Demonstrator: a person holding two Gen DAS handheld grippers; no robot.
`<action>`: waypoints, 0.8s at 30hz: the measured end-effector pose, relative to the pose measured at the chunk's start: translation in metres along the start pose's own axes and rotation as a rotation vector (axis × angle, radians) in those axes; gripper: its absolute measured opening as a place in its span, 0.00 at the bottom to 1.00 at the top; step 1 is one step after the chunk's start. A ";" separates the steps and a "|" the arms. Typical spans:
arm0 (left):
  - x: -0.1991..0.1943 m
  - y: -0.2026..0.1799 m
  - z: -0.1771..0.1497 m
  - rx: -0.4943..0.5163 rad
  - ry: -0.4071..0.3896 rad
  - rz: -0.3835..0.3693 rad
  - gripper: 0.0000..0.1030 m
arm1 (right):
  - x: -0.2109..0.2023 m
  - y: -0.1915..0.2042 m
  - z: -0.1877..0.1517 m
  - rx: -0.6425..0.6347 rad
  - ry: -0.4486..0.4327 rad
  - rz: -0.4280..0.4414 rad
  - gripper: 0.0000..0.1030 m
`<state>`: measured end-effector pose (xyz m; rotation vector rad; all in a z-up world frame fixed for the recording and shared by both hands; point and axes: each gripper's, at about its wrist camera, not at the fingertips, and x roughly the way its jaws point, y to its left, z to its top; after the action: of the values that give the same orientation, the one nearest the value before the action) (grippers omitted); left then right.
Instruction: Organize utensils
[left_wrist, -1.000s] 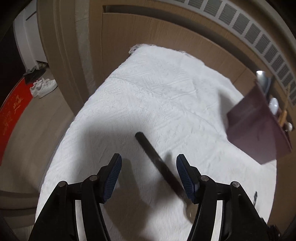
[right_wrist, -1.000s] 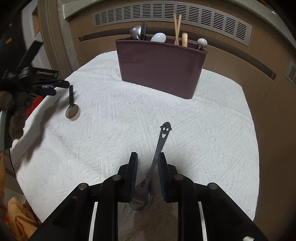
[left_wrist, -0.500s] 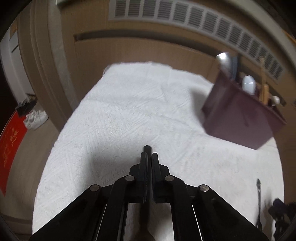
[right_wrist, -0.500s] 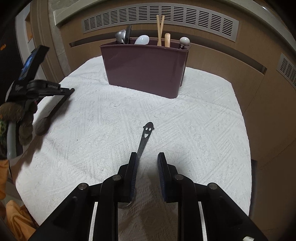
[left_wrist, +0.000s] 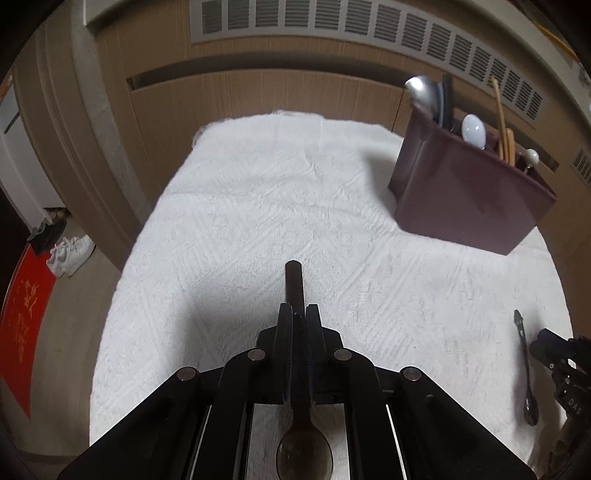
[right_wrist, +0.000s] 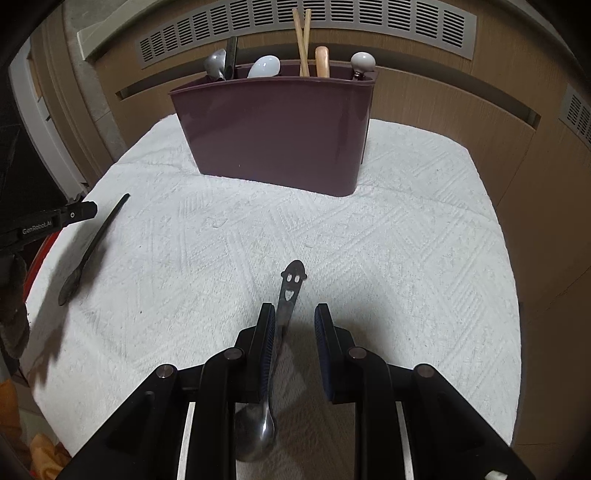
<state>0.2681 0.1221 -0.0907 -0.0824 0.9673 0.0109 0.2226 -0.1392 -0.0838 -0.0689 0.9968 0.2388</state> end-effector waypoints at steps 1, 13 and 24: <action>0.006 0.001 0.002 -0.003 0.013 0.002 0.08 | 0.001 0.000 0.000 0.000 0.000 0.004 0.21; 0.036 -0.007 0.020 0.049 0.093 0.061 0.29 | -0.003 -0.010 -0.010 -0.001 -0.017 0.004 0.26; 0.035 0.003 0.020 0.017 0.071 0.001 0.13 | -0.003 -0.012 -0.010 0.006 -0.017 0.016 0.26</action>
<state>0.3042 0.1253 -0.1083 -0.0665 1.0383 0.0009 0.2155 -0.1531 -0.0874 -0.0539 0.9817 0.2505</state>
